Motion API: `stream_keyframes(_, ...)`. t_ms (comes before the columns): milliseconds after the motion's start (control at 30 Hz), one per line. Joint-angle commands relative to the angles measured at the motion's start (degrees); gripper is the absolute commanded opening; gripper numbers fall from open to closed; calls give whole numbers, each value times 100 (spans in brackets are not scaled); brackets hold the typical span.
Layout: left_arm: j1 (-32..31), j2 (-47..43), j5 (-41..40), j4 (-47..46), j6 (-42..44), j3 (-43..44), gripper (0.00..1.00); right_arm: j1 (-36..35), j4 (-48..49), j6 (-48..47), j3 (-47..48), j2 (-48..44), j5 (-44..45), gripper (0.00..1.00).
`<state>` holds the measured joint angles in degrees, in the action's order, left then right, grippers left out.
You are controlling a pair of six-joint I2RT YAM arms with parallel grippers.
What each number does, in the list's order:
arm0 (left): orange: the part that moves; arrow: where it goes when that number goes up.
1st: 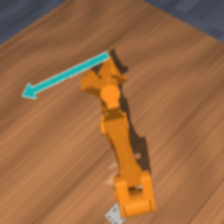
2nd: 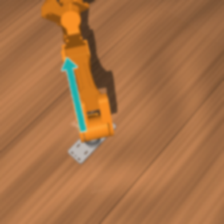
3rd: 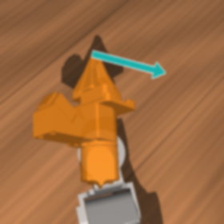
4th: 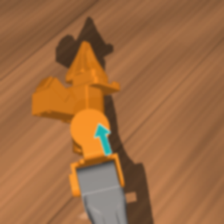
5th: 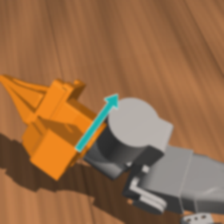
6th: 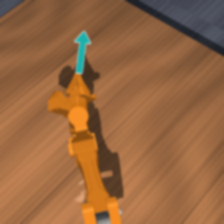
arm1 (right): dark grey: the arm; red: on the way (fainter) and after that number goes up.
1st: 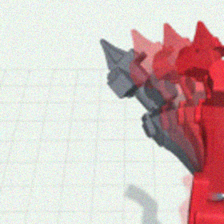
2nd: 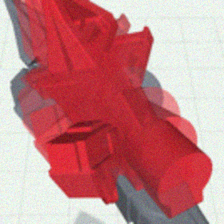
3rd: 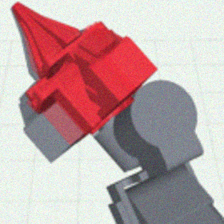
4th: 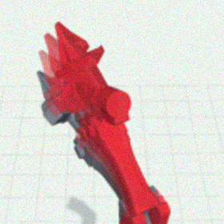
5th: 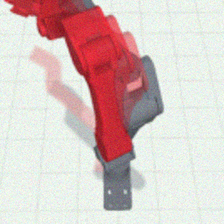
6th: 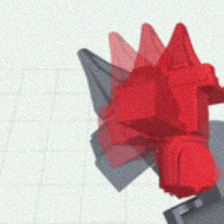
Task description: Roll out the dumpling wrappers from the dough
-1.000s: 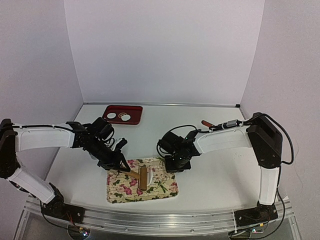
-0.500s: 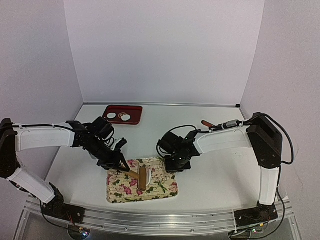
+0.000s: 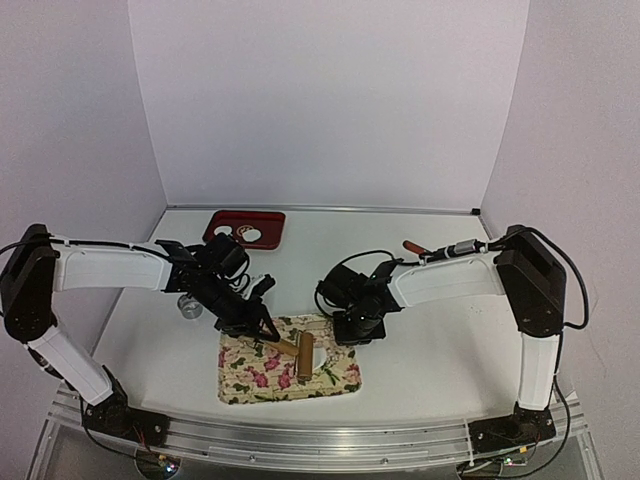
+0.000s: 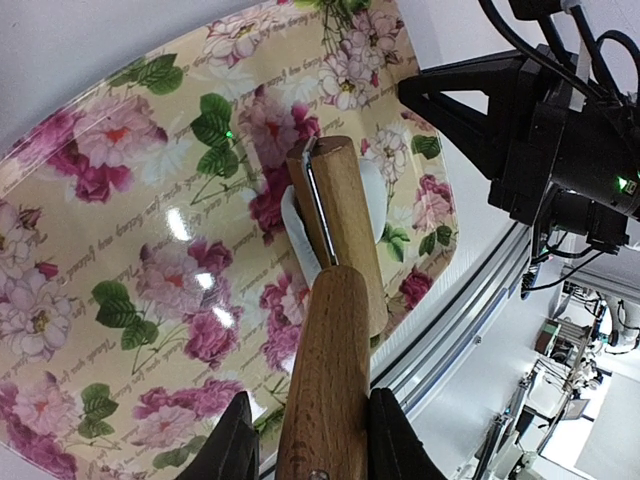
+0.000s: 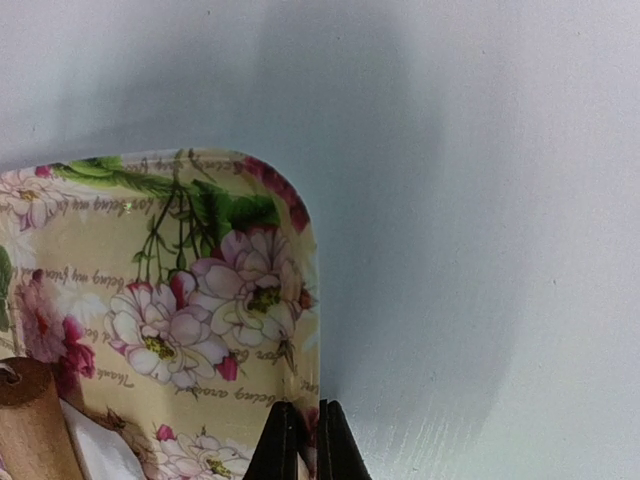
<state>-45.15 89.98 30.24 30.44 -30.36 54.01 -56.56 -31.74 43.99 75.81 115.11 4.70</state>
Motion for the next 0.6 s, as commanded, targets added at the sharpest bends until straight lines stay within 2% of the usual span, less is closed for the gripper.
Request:
stream_keyframes(0,-213,849,-1727,1258,-144,-714,0,22,-360,91,-89,-224,532,0)
stream_keyframes(567,-413,1196,-1653,794,-233,-778,0,22,-368,248,-174,-271,491,0)
